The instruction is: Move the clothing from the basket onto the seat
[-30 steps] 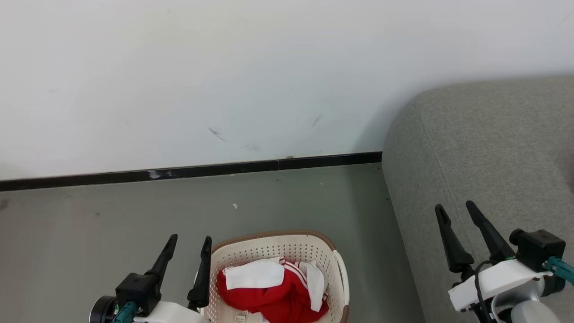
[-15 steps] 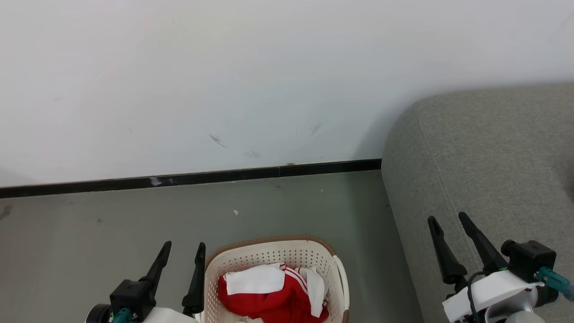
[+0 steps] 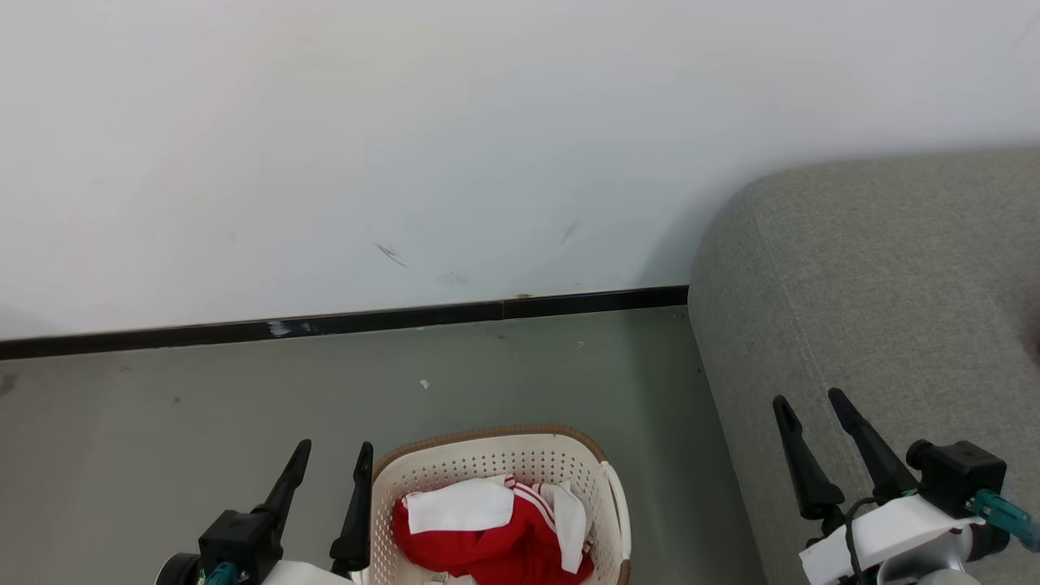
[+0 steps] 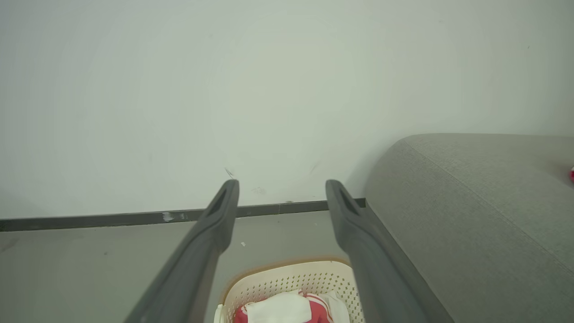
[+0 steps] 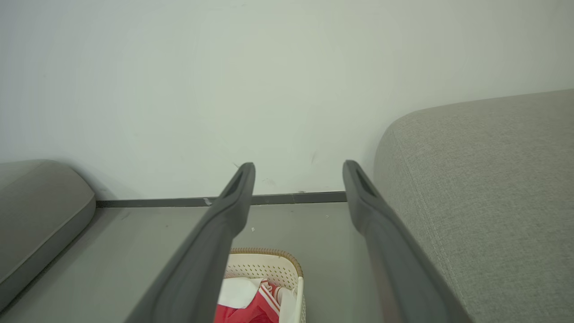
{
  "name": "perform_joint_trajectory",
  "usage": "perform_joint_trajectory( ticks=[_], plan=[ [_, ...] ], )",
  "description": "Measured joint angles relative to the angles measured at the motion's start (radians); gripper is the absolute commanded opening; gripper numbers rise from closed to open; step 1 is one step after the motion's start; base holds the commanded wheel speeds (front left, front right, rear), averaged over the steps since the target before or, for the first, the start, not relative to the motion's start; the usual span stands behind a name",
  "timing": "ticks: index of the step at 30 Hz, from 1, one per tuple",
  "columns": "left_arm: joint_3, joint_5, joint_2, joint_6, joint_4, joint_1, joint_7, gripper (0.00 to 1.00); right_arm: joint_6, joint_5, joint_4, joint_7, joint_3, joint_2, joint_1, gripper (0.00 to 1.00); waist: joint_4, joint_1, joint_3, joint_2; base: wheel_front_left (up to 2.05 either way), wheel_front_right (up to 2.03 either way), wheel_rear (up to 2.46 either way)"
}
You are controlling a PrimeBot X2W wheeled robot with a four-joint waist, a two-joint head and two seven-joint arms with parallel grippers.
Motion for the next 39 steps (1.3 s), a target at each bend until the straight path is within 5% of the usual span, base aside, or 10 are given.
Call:
perform_joint_trajectory(
  ticks=[39],
  plan=[
    [-0.009, 0.028, -0.010, -0.027, 0.026, 0.002, 0.000, 1.00, 0.000, -0.009, -0.034, 0.000, 0.009, 0.009, 0.000, 1.00, -0.009, 0.0000, 0.030, 0.0000, 0.00, 0.00, 0.00]
  ],
)
